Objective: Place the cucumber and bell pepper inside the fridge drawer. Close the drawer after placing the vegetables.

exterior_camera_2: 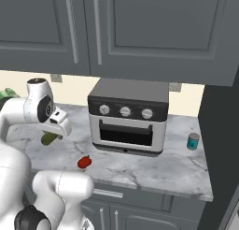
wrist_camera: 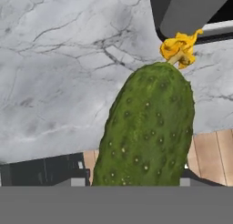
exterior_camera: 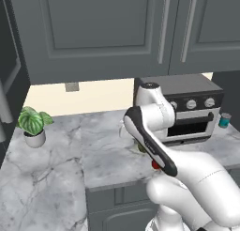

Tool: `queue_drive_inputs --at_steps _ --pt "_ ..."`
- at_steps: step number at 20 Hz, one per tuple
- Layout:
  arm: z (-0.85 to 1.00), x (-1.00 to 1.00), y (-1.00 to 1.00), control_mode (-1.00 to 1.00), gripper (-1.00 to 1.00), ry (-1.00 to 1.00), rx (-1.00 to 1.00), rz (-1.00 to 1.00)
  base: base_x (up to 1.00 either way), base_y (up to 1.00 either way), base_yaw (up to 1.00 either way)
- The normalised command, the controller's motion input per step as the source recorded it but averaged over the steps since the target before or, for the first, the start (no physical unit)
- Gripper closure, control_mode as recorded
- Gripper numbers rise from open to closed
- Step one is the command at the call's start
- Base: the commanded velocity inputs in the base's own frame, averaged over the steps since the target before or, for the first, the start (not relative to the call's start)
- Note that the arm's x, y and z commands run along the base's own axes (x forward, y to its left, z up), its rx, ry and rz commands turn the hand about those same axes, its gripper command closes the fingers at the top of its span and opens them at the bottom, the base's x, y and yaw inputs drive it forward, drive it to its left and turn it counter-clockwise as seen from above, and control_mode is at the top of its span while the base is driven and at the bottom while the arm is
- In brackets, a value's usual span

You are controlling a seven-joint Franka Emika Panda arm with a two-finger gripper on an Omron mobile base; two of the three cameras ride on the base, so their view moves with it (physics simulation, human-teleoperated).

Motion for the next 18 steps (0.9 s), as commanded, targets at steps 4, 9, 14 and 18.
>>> queue_drive_inputs --at_steps 4,9,14,18 --pt "0.00 0.00 0.01 -1.00 1.00 0.00 0.01 0.00 0.00 0.00 0.00" --pt "-0.01 0.00 0.00 1.00 1.00 0.00 0.00 0.00 -0.63 -0.51 -0.01" --pt "0.00 0.00 0.00 1.00 1.00 0.00 0.00 0.00 -1.00 -1.00 -0.04" --pt "0.00 0.00 0.00 1.00 1.00 0.00 0.00 0.00 -1.00 -0.82 -0.07"
